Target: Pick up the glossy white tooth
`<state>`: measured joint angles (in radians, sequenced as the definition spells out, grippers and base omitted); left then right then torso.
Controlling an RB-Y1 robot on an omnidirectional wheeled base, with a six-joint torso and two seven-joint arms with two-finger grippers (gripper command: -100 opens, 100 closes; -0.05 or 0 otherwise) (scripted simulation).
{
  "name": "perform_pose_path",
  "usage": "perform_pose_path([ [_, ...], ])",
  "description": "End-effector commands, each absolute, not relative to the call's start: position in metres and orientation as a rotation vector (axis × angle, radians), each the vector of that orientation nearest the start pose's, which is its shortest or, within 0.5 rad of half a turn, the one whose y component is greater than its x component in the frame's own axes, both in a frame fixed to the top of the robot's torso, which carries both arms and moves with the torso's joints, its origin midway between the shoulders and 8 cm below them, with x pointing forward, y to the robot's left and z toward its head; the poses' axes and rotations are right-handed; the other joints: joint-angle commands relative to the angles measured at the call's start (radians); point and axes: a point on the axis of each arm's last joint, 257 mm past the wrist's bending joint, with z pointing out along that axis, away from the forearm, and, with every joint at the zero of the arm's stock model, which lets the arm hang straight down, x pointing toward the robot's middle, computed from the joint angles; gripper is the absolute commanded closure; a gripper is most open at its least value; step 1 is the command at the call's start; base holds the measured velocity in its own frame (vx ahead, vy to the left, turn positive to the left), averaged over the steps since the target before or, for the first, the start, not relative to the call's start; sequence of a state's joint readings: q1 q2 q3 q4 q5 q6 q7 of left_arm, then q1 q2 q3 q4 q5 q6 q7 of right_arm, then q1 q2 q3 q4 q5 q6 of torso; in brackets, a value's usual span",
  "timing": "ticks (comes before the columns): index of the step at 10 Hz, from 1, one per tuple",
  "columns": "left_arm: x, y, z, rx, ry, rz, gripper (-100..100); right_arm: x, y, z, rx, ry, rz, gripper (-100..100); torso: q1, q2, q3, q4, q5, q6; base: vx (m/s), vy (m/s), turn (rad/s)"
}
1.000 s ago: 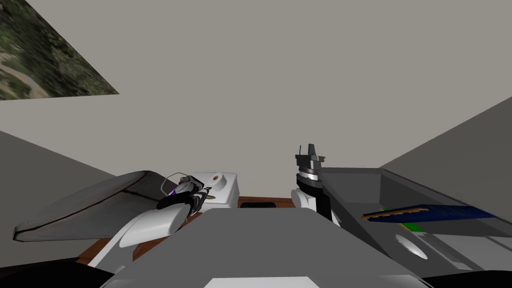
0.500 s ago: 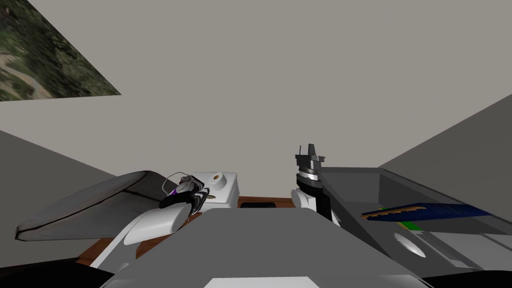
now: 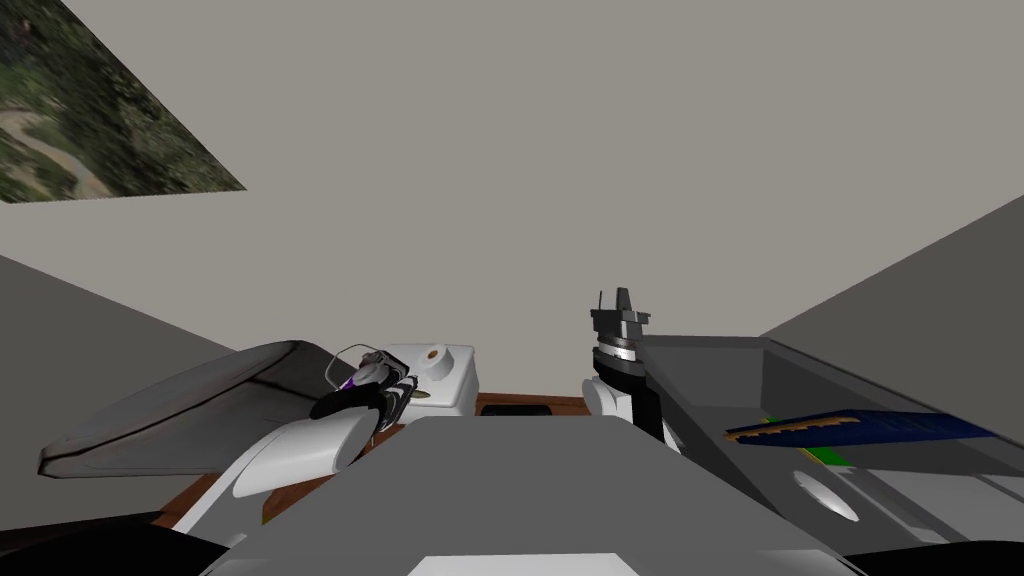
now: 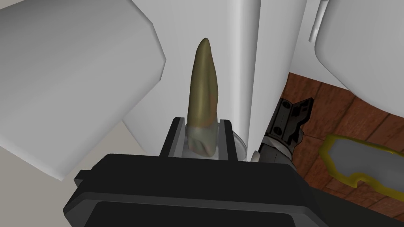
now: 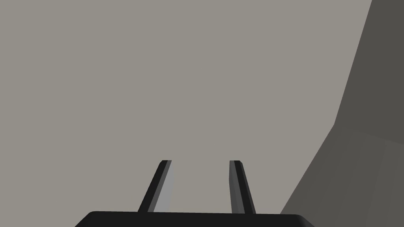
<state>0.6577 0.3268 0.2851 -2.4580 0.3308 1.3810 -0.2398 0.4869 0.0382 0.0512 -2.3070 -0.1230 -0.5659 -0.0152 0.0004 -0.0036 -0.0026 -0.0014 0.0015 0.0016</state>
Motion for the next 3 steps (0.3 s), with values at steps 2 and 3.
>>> perform_pose_path([
  [2,0.2157,0.4025,-0.3115,-1.740,1.975,-0.166,100,0.3267,-0.2797,0.0512,0.688,0.420,1.466,0,0.000,0.000,0.000,0.000,0.000,0.000,0.010,-0.002,0.014],
  [3,0.2152,0.4020,-0.3111,-1.740,1.977,-0.165,0,0.3267,-0.2797,0.0513,0.688,0.420,1.466,0,0.000,0.000,0.000,0.000,0.000,0.000,0.000,0.000,0.000],
])
